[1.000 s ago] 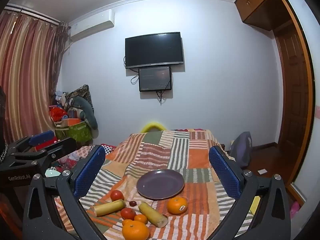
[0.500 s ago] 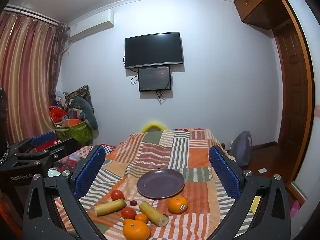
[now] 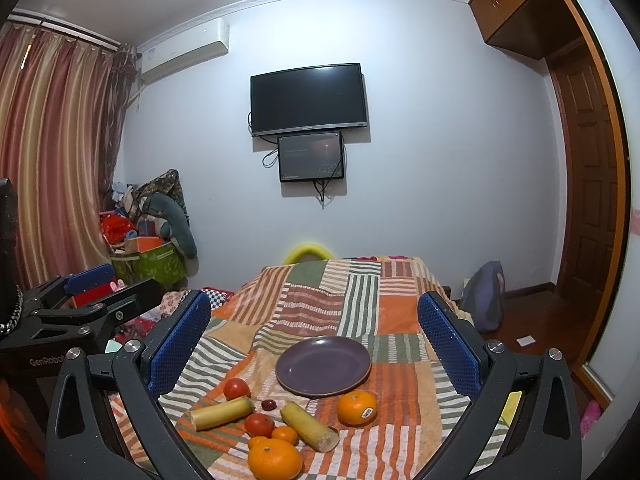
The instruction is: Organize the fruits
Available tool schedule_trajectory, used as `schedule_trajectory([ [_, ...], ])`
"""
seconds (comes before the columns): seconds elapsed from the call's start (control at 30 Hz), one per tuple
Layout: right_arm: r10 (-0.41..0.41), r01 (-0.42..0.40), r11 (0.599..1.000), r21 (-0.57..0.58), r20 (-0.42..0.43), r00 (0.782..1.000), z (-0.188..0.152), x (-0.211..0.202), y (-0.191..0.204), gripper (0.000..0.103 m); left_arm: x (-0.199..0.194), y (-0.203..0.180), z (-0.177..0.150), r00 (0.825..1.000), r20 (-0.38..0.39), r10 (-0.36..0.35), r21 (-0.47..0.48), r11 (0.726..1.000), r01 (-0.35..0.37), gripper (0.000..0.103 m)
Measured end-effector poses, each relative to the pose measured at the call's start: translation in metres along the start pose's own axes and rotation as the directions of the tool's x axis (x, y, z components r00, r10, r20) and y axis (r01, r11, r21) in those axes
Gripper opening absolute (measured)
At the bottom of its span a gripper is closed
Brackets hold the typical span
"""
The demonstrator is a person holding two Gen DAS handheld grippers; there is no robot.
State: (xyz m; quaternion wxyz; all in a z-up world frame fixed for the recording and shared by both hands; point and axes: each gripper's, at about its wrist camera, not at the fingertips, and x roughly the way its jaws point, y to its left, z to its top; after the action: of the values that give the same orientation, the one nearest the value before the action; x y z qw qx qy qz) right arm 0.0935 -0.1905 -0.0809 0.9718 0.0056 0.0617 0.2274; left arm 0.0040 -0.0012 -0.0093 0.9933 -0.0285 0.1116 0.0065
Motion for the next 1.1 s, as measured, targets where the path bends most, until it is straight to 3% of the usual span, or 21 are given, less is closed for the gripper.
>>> schedule_trajectory([
  [1.1, 0.004, -0.004, 1.000, 0.002, -0.005, 1.000, 0.0027, -0.0027, 0.0004, 0.103, 0.0050, 0.0031, -0.0004, 1.000, -0.017, -0.002, -0.014, 1.000, 0.002, 0.103],
])
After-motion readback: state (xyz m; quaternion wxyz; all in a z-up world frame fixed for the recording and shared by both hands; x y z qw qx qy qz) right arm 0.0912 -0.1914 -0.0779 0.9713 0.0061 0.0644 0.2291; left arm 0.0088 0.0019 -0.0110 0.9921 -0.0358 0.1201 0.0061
